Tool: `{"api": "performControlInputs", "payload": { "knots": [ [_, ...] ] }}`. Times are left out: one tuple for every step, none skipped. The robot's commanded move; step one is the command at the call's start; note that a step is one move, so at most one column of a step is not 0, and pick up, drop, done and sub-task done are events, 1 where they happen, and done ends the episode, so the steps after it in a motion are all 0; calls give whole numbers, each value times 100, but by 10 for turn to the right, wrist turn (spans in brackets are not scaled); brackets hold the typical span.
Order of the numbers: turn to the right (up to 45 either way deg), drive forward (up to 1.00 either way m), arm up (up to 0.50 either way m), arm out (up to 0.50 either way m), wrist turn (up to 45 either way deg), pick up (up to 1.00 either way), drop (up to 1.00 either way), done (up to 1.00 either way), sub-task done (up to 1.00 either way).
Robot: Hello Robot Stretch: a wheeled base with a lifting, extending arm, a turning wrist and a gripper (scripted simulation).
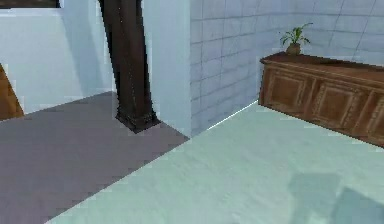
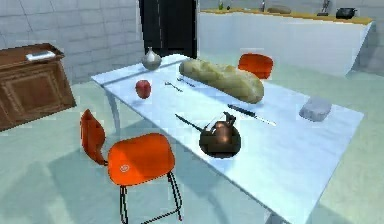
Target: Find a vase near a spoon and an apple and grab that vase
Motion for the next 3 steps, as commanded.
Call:
{"api": "performControlInputs", "payload": {
  "knots": [
    [0,20,0,0,0,0,0,0,0],
    [450,0,0,0,0,0,0,0,0],
    [-300,0,0,0,0,0,0,0,0]
  ]
}}
